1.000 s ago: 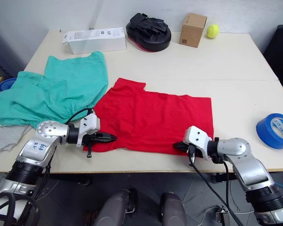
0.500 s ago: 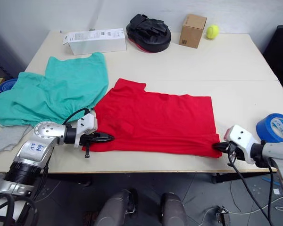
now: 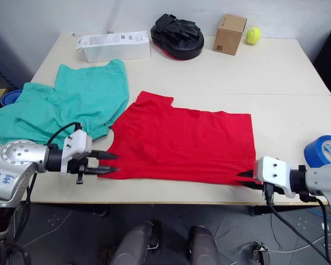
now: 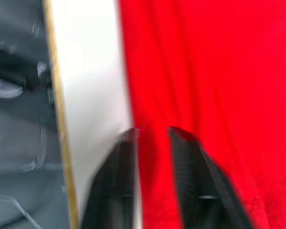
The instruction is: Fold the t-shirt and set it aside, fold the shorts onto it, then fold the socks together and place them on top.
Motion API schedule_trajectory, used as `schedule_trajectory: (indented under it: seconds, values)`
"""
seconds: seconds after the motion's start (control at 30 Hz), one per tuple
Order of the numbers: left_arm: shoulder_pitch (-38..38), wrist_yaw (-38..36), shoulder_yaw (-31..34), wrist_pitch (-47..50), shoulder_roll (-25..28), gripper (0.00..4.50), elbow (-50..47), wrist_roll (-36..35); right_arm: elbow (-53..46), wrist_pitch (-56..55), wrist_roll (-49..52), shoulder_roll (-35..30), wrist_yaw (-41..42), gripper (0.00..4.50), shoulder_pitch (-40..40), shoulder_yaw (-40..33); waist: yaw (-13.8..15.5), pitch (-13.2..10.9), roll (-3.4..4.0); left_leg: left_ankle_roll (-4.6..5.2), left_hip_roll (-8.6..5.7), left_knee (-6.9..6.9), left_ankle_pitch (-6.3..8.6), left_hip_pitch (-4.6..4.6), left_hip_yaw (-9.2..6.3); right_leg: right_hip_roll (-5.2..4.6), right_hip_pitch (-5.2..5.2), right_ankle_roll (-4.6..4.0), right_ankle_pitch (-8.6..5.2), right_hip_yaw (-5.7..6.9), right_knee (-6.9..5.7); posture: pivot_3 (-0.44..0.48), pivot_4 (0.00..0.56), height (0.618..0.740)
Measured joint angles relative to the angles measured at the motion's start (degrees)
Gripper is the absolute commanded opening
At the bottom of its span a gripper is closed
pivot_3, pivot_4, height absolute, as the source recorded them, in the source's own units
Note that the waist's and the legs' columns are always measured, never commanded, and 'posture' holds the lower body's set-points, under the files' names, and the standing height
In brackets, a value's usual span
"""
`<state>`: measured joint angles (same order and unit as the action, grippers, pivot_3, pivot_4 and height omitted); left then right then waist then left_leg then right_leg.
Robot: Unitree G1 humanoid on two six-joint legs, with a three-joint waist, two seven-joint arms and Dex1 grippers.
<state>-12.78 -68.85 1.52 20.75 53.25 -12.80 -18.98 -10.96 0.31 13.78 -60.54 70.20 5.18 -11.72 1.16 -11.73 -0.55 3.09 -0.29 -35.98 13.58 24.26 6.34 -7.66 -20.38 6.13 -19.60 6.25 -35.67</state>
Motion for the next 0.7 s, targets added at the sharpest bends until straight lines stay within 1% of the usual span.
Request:
schedule_trajectory:
  seconds: [0.07,0.1,0.17,0.33,0.43,0.53,0.63,0.7]
  values:
    - [1.98,-0.51,-0.33,-2.54,0.88,3.57,-0.40,1.51,2.40,-2.58,-1.60,0.00,-0.06,2.67,0.02,0.07,-0.01,0.00,0.00,-0.02,0.01,0.00,-0.03,-0.05,0.06,-0.01,-0.02,-0.03,0.02,-0.10,-0.02,0.000,0.150,0.740]
    - [2.71,-0.34,-0.62,-4.09,1.00,3.85,-0.39,2.77,3.55,-3.76,-2.45,0.00,-0.12,2.99,0.08,0.08,-0.02,0.00,0.00,-0.02,0.01,0.01,-0.03,-0.07,0.06,-0.02,-0.02,-0.05,0.03,-0.12,-0.02,0.000,0.150,0.740]
    - [3.04,0.83,-1.98,-7.08,0.94,4.48,-0.27,5.46,5.38,-5.88,-3.82,0.00,-0.15,3.05,0.21,0.26,0.08,0.00,0.00,-0.02,0.02,0.04,-0.03,-0.06,0.06,-0.03,-0.06,-0.06,0.03,-0.14,-0.02,0.000,0.150,0.740]
    - [2.93,3.52,-3.49,-11.36,0.43,4.48,0.49,10.06,9.16,-9.43,-6.23,0.00,-0.69,3.05,-0.55,2.01,0.06,0.00,0.00,-0.04,0.02,0.23,-0.03,-0.04,0.10,-0.05,-0.17,-0.07,0.03,-0.15,0.05,0.000,0.150,0.740]
    - [1.82,4.47,-5.01,-12.66,-0.79,4.48,2.95,12.17,11.46,-11.57,-7.87,0.07,-1.73,3.05,-3.17,3.33,-0.07,0.00,0.03,-0.06,0.02,0.24,-0.04,-0.06,0.16,-0.04,-0.20,-0.08,0.03,-0.11,0.01,0.000,0.150,0.740]
    - [-0.20,4.93,-6.45,-14.70,-1.66,3.84,4.84,13.29,13.64,-13.82,-9.33,0.07,-2.35,2.44,-5.00,4.79,-0.07,0.02,0.04,-0.06,0.03,0.16,-0.06,-0.16,0.18,-0.05,-0.07,-0.09,0.03,-0.12,-0.02,0.000,0.150,0.740]
    - [-0.78,4.92,-7.51,-17.26,-2.24,2.92,6.77,13.72,15.35,-16.78,-10.92,0.10,-3.12,1.44,-6.32,6.47,-0.11,0.12,0.06,-0.04,0.05,0.11,-0.05,-0.33,0.17,-0.07,0.10,-0.11,0.09,-0.14,-0.02,0.000,0.150,0.740]
    - [-1.50,5.03,-8.23,-18.11,-2.85,2.31,7.74,14.27,16.39,-17.98,-11.84,0.39,-3.69,0.76,-7.12,7.18,-0.09,0.13,0.06,0.20,0.06,0.14,0.10,-0.55,0.17,-0.09,0.30,-0.14,0.12,-0.17,0.02,0.000,0.150,0.740]
